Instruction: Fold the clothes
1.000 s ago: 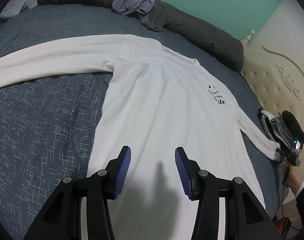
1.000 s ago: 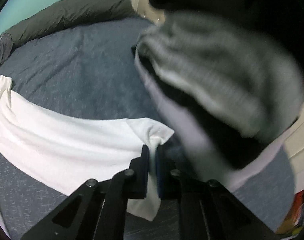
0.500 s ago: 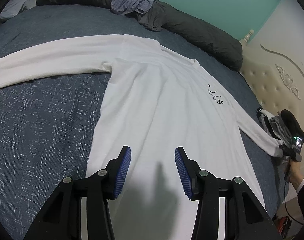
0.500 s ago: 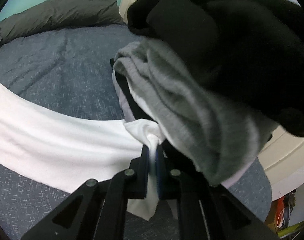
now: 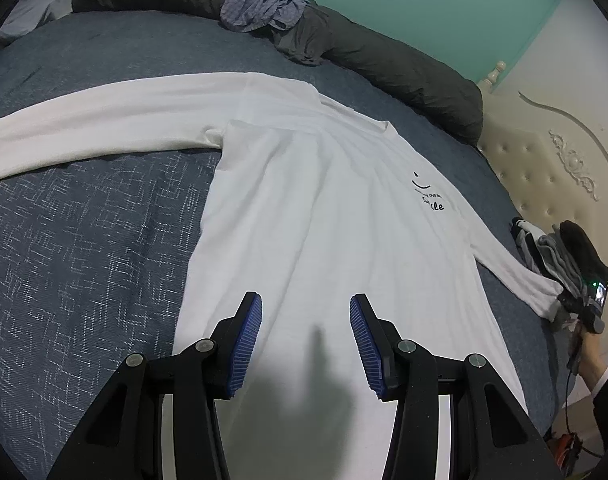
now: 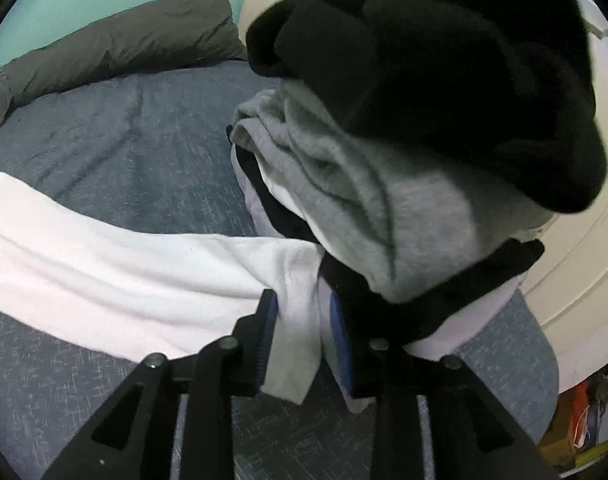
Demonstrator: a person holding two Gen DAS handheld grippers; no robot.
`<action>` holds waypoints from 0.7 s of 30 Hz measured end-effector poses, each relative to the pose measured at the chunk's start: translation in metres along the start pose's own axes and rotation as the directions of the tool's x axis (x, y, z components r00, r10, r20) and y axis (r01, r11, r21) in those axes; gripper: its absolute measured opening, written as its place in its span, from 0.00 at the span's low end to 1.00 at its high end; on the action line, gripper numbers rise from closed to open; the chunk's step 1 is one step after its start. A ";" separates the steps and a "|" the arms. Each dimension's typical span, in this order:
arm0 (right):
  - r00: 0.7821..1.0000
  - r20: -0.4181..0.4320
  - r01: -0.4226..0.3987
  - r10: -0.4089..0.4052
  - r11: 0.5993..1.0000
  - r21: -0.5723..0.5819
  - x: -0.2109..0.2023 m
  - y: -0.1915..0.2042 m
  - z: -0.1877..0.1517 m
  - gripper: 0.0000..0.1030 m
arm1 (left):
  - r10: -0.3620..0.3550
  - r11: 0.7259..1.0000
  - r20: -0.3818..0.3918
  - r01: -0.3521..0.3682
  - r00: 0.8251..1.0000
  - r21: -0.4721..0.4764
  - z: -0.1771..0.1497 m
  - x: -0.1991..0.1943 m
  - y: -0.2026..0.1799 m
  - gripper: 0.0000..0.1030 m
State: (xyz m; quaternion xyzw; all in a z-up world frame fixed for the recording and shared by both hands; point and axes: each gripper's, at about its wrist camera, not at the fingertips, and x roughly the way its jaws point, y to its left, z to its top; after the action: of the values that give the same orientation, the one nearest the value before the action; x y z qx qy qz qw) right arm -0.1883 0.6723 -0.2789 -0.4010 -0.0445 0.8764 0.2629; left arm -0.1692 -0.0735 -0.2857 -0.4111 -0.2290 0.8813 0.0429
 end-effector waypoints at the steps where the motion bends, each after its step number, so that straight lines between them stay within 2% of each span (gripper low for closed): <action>1: 1.000 0.009 -0.008 0.008 1.000 -0.008 -0.004 0.000 -0.001 0.33 | -0.003 1.000 -0.001 0.003 1.000 0.001 0.000 0.000 -0.001 0.49; 2: 0.999 0.019 -0.025 0.025 0.999 -0.022 -0.007 0.000 -0.001 0.38 | -0.005 1.000 -0.003 0.005 1.000 0.001 0.000 0.001 -0.001 0.49; 11: 0.997 0.057 -0.053 0.052 0.999 0.007 -0.036 -0.010 0.005 0.41 | -0.016 1.000 0.004 0.016 1.000 0.005 0.003 -0.004 -0.004 0.48; 16: 0.989 0.066 -0.136 0.134 0.991 0.016 -0.049 0.008 0.011 0.42 | -0.016 1.000 0.008 0.016 1.000 0.014 0.008 -0.015 -0.008 0.49; 21: 0.965 0.029 -0.261 0.261 0.965 -0.020 -0.075 0.034 0.007 0.42 | -0.011 0.999 -0.023 0.012 1.000 0.044 0.018 -0.037 -0.011 0.48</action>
State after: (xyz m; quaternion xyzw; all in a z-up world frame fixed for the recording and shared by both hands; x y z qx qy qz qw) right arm -0.1671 0.6069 -0.2326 -0.3919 -0.0022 0.9091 0.1413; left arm -0.1599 -0.0804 -0.2452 -0.4188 -0.2112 0.8811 0.0596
